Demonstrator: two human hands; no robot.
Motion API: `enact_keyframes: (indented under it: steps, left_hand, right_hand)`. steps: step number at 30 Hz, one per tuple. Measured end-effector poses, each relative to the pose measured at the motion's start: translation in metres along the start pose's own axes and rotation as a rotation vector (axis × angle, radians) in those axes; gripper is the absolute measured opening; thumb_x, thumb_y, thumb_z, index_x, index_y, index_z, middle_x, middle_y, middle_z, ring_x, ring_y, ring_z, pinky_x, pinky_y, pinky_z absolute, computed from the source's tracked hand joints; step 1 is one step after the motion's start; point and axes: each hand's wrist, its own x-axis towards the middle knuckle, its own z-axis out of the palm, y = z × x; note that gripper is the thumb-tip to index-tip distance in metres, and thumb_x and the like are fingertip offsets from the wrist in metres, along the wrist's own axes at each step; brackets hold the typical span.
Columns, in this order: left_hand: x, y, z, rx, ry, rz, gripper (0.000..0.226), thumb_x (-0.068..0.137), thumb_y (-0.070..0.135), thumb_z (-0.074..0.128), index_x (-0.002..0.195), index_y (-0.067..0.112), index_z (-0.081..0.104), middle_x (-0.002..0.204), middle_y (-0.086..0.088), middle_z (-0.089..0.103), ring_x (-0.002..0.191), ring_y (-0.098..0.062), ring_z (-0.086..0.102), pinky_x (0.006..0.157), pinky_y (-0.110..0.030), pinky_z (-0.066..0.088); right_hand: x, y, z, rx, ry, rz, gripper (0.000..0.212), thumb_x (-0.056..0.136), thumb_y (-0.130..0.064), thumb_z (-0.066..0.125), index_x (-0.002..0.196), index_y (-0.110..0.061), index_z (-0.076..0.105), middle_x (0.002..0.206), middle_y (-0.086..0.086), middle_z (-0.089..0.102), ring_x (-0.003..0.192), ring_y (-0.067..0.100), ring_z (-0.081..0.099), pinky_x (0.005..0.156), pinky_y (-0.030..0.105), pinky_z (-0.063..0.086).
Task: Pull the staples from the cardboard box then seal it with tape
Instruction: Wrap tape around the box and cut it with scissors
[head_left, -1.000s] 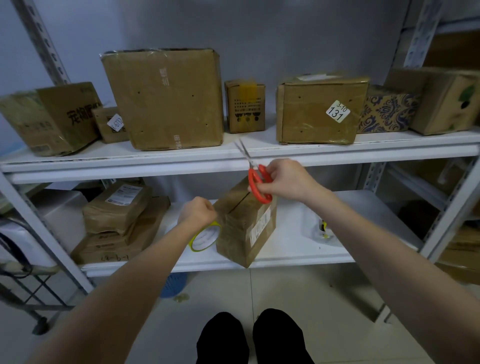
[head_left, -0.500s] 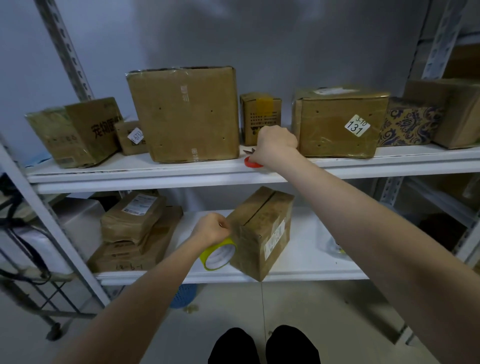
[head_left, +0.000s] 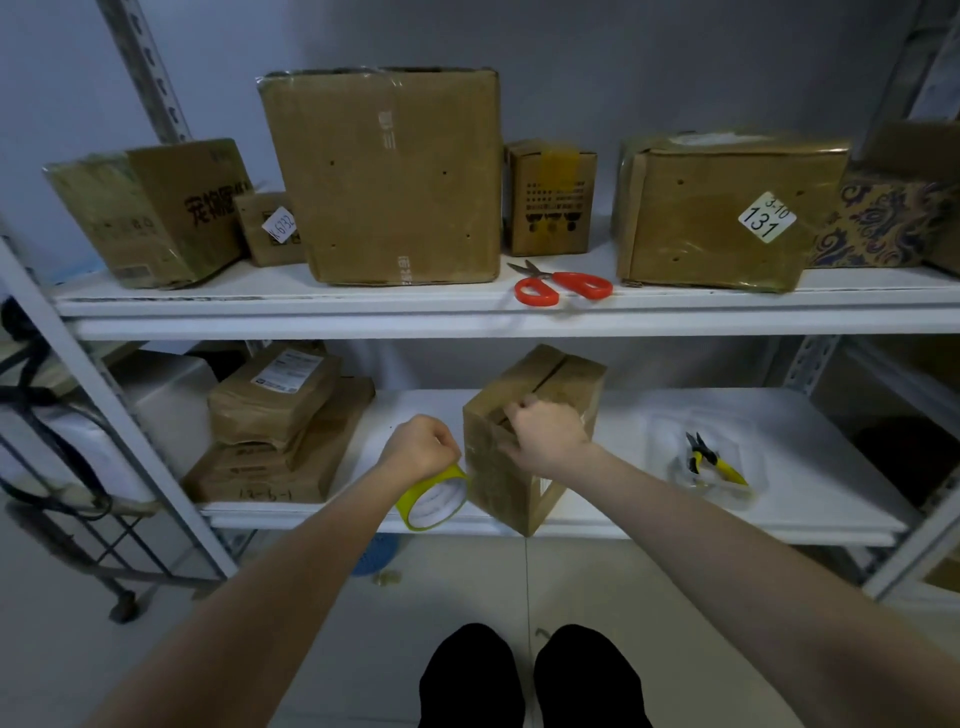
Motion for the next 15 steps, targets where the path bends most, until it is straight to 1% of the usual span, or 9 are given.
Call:
enact_keyframes:
  steps: [2, 3, 6, 7, 8, 10, 12, 14, 15]
  left_hand:
    - [0.001, -0.001, -0.001, -0.008, -0.003, 0.002, 0.02, 0.08, 0.018, 0.065, 0.062, 0.026, 0.066, 0.091, 0.002, 0.073, 0.091, -0.017, 0.064, 0.083, -0.028, 0.052]
    - [0.002, 0.0, -0.002, -0.013, -0.001, 0.006, 0.021, 0.08, 0.017, 0.065, 0.061, 0.026, 0.065, 0.091, 0.002, 0.073, 0.09, -0.017, 0.064, 0.083, -0.029, 0.052]
    - [0.004, 0.004, -0.001, -0.028, 0.005, 0.02, 0.018, 0.079, 0.017, 0.066, 0.063, 0.025, 0.067, 0.087, 0.001, 0.073, 0.089, -0.018, 0.065, 0.084, -0.032, 0.053]
    - [0.004, 0.005, -0.001, -0.043, 0.006, 0.026, 0.017, 0.078, 0.018, 0.067, 0.063, 0.025, 0.068, 0.087, 0.0, 0.073, 0.088, -0.018, 0.065, 0.084, -0.033, 0.053]
    - [0.005, 0.006, -0.001, -0.058, 0.004, 0.028, 0.017, 0.078, 0.018, 0.068, 0.063, 0.025, 0.068, 0.086, 0.0, 0.073, 0.088, -0.019, 0.065, 0.085, -0.034, 0.053]
    - [0.007, 0.01, -0.004, -0.102, 0.003, 0.015, 0.019, 0.078, 0.017, 0.07, 0.061, 0.025, 0.067, 0.083, 0.0, 0.072, 0.089, -0.019, 0.065, 0.086, -0.035, 0.053]
    - [0.009, 0.015, -0.008, -0.165, 0.015, -0.009, 0.018, 0.077, 0.017, 0.072, 0.061, 0.023, 0.067, 0.076, 0.0, 0.068, 0.086, -0.02, 0.064, 0.083, -0.034, 0.053]
    - [0.008, 0.022, -0.014, -0.224, 0.008, -0.023, 0.011, 0.08, 0.014, 0.072, 0.069, 0.015, 0.069, 0.067, 0.002, 0.062, 0.075, -0.018, 0.058, 0.069, -0.029, 0.05]
    - [0.006, 0.026, -0.018, -0.249, -0.002, -0.027, 0.009, 0.081, 0.013, 0.071, 0.073, 0.012, 0.069, 0.065, 0.002, 0.058, 0.07, -0.017, 0.054, 0.062, -0.026, 0.047]
  right_hand:
    - [0.001, 0.001, 0.018, 0.032, -0.052, 0.038, 0.047, 0.093, -0.037, 0.053, 0.135, -0.017, 0.044, 0.133, 0.01, 0.05, 0.116, 0.031, 0.053, 0.084, 0.037, 0.045]
    - [0.002, 0.001, 0.023, 0.039, -0.032, 0.038, 0.05, 0.093, -0.033, 0.054, 0.139, -0.018, 0.041, 0.137, 0.009, 0.048, 0.121, 0.03, 0.05, 0.085, 0.036, 0.045]
    - [0.006, 0.001, 0.03, -0.028, 0.024, 0.026, 0.046, 0.092, -0.031, 0.055, 0.135, -0.018, 0.044, 0.133, 0.006, 0.052, 0.121, 0.024, 0.05, 0.07, 0.032, 0.04]
    - [0.006, 0.003, 0.03, -0.052, 0.025, 0.017, 0.047, 0.092, -0.033, 0.056, 0.135, -0.018, 0.044, 0.132, 0.006, 0.052, 0.12, 0.024, 0.051, 0.068, 0.032, 0.039]
    - [0.005, 0.006, 0.032, -0.06, 0.013, 0.005, 0.05, 0.091, -0.036, 0.057, 0.136, -0.019, 0.043, 0.133, 0.005, 0.051, 0.121, 0.023, 0.05, 0.069, 0.032, 0.041]
    - [0.002, 0.018, 0.031, -0.029, -0.027, -0.038, 0.056, 0.091, -0.04, 0.057, 0.14, -0.019, 0.04, 0.139, 0.004, 0.047, 0.123, 0.023, 0.05, 0.078, 0.034, 0.047]
    - [-0.001, 0.031, 0.03, 0.013, -0.074, -0.117, 0.06, 0.092, -0.039, 0.057, 0.145, -0.022, 0.036, 0.149, 0.002, 0.04, 0.132, 0.022, 0.044, 0.091, 0.036, 0.048]
    - [-0.005, 0.045, 0.028, 0.052, -0.119, -0.192, 0.059, 0.093, -0.034, 0.057, 0.147, -0.026, 0.035, 0.154, -0.003, 0.033, 0.14, 0.016, 0.034, 0.103, 0.035, 0.041]
    - [-0.007, 0.052, 0.028, 0.075, -0.119, -0.217, 0.057, 0.093, -0.03, 0.058, 0.146, -0.027, 0.037, 0.154, -0.005, 0.032, 0.141, 0.014, 0.032, 0.106, 0.034, 0.039]
